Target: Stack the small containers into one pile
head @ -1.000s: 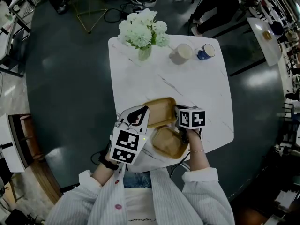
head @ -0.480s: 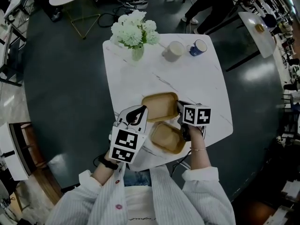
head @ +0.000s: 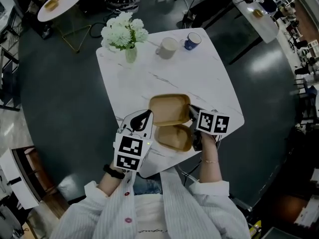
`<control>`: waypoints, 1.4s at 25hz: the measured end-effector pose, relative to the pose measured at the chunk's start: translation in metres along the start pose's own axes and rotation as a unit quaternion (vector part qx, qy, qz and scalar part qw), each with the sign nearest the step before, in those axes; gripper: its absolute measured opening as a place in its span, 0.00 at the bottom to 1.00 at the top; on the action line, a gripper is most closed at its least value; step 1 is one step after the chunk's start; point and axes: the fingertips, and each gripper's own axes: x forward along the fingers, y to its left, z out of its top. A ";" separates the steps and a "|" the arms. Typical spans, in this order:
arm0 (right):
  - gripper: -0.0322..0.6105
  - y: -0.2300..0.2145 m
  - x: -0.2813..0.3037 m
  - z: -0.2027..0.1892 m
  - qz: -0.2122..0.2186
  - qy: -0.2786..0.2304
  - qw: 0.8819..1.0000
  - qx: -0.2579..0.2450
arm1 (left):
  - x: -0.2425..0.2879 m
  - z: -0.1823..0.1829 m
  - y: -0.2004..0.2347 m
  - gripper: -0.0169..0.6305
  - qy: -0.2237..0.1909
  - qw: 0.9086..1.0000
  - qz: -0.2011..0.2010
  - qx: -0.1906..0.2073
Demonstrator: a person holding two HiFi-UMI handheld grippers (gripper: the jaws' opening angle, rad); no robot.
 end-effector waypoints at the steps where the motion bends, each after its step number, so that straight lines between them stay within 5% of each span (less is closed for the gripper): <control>1: 0.09 -0.001 -0.005 -0.004 -0.002 -0.005 1.000 0.006 | -0.001 0.000 -0.002 0.05 0.000 1.000 -0.003 0.003; 16: 0.09 -0.017 -0.064 -0.067 -0.037 -0.027 0.995 0.088 | 0.000 -0.007 -0.036 0.05 0.018 0.998 -0.042 0.031; 35: 0.09 -0.042 -0.079 -0.135 -0.068 -0.040 0.973 0.216 | 0.016 -0.022 -0.061 0.05 0.047 0.995 -0.075 0.054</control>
